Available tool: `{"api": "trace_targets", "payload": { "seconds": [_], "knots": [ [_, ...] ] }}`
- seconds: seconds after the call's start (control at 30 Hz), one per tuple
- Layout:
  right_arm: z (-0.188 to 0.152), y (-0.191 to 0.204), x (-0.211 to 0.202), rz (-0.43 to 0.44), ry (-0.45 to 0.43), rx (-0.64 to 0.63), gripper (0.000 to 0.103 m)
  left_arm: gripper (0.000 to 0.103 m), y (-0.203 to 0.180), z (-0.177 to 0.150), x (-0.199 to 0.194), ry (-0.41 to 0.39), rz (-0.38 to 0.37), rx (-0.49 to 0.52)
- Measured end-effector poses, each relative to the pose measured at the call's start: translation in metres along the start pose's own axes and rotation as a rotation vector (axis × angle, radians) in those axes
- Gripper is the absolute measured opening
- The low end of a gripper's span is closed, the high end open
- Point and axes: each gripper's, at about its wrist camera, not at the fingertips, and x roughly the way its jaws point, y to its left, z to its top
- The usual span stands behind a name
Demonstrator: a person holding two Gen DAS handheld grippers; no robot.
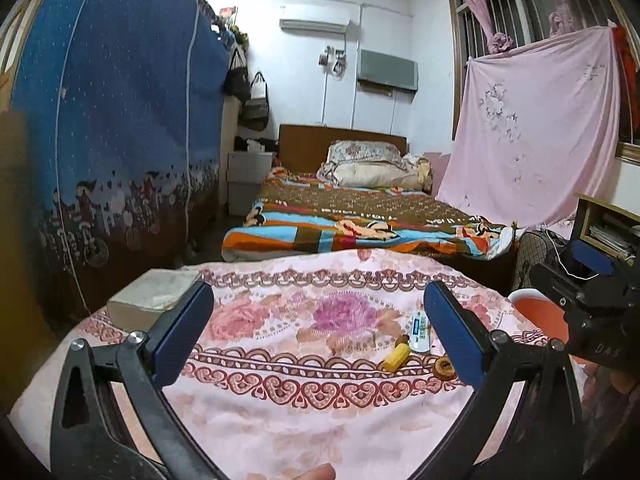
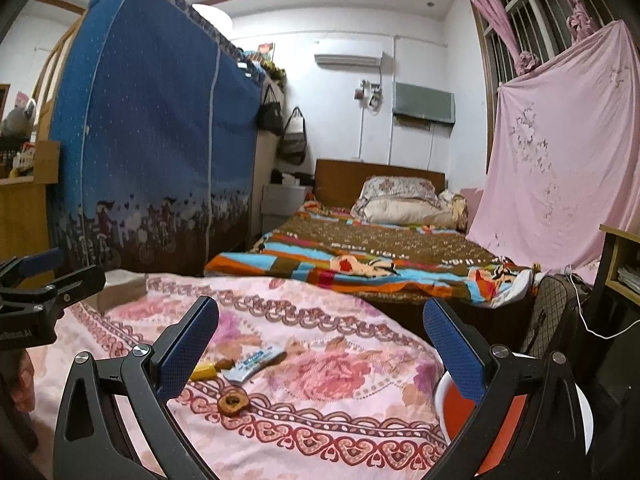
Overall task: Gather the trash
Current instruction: 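Bring both tools back over the yellow cap and dried fruit slice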
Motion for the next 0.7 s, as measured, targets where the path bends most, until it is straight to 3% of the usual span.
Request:
{"api": "trace_targets", "payload": {
  "seconds": [0.7],
  "knots": [
    [-0.011, 0.004, 0.029, 0.081, 0.185, 0.003, 0.103, 0.091, 0.008, -0.001, 0.020, 0.122, -0.035, -0.023]
  ]
}}
